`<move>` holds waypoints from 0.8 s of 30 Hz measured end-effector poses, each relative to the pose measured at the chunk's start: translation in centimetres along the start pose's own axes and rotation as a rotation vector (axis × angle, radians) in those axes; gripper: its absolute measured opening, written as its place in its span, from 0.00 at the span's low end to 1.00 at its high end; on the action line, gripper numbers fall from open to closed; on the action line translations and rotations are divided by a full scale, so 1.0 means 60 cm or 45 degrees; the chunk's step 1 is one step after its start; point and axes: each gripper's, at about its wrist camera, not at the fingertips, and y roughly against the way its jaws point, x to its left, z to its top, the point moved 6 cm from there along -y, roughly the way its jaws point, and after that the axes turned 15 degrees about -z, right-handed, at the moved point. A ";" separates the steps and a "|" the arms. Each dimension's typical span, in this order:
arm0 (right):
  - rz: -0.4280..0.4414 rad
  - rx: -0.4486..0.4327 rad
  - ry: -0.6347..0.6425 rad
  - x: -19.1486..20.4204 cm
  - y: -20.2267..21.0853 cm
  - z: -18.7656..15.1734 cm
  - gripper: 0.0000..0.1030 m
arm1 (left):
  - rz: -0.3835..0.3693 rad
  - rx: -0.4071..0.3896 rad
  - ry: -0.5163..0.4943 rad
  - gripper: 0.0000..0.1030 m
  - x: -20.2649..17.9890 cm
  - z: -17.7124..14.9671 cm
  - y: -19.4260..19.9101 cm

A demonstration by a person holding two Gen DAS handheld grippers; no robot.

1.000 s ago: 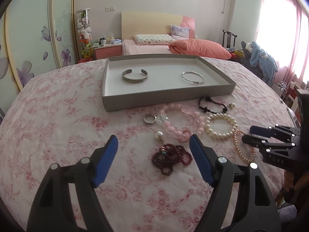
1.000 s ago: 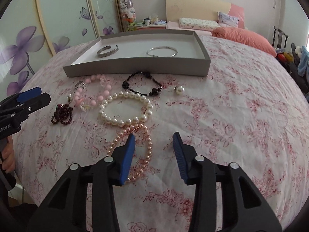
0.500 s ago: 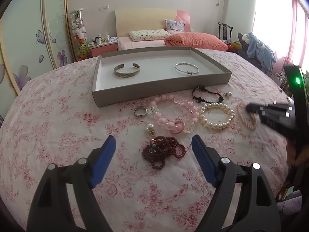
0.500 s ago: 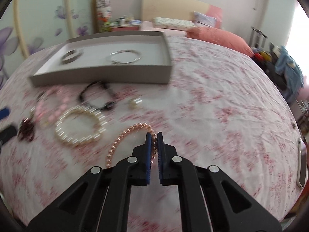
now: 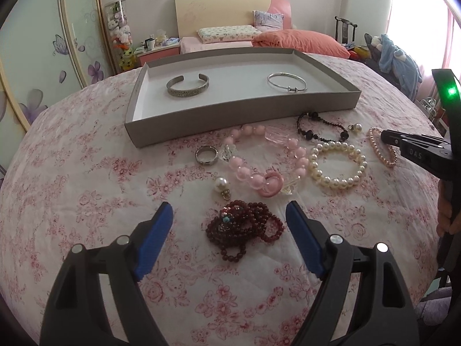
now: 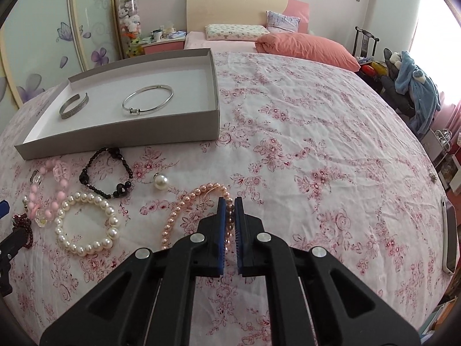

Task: Organize jewelry
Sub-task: 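Grasp and lift the dark red beaded bracelet with the left tool while the right tool holds the pearls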

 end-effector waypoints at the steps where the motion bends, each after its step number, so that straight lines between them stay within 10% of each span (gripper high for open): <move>1: 0.001 0.001 -0.002 0.000 0.000 0.000 0.07 | 0.001 0.003 0.000 0.76 -0.001 0.000 -0.002; 11: 0.019 0.005 -0.016 -0.002 -0.001 0.000 0.07 | -0.010 0.030 -0.004 0.59 -0.010 -0.006 -0.014; 16: 0.021 0.006 -0.018 -0.002 -0.002 0.000 0.07 | -0.006 0.016 -0.014 0.27 -0.010 -0.006 -0.008; 24: 0.029 0.008 -0.024 -0.004 -0.002 0.000 0.07 | 0.017 -0.003 -0.037 0.14 0.001 -0.016 0.012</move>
